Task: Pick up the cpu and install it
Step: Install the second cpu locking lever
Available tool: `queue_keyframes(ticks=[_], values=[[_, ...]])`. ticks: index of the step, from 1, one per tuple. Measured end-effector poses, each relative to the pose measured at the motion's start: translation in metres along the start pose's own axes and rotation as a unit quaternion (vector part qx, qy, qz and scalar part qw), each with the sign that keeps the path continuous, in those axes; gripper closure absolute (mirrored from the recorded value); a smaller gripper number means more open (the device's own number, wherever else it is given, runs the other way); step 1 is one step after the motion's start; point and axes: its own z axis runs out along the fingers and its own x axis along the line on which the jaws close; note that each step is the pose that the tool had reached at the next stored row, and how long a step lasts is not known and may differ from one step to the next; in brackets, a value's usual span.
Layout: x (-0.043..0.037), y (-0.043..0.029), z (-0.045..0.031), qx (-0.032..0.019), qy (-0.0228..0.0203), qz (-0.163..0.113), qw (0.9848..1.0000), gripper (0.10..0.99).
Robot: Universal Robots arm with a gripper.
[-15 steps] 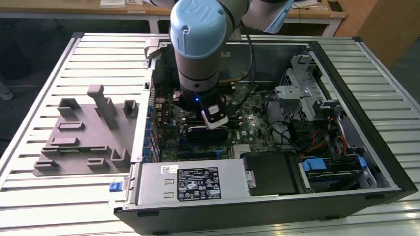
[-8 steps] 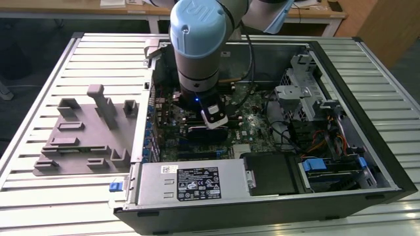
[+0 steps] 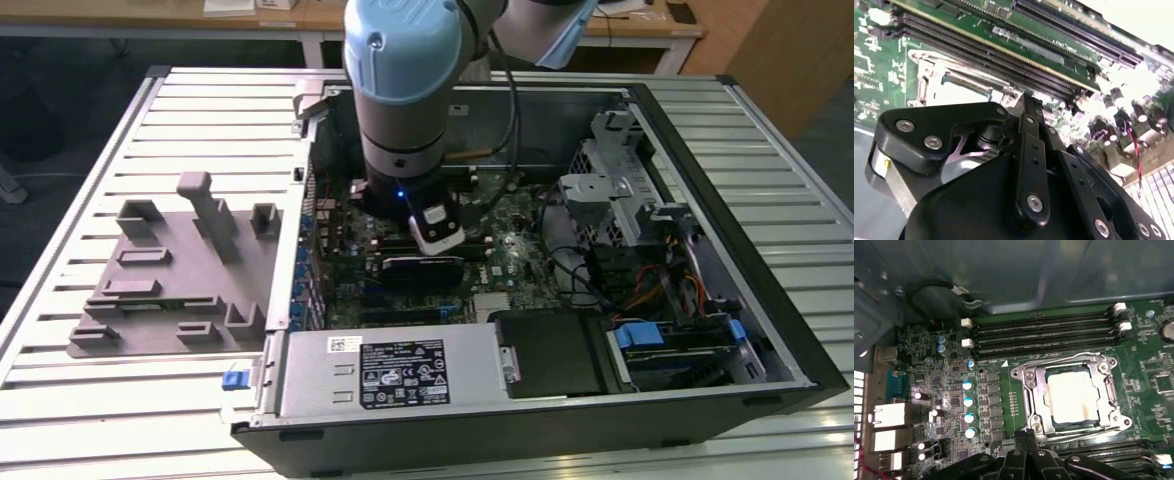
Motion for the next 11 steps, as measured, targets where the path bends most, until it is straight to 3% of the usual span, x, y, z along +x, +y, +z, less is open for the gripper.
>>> queue_keyframes(ticks=[5,9,11], values=[[-0.0001,0.0031,-0.0109,0.0021,-0.0003,0.0,1.0,0.98],[-0.0021,0.004,-0.0115,0.0171,-0.0027,0.002,0.9998,0.98],[-0.0047,0.0051,-0.0112,0.0205,-0.0038,0.005,0.9998,0.98]])
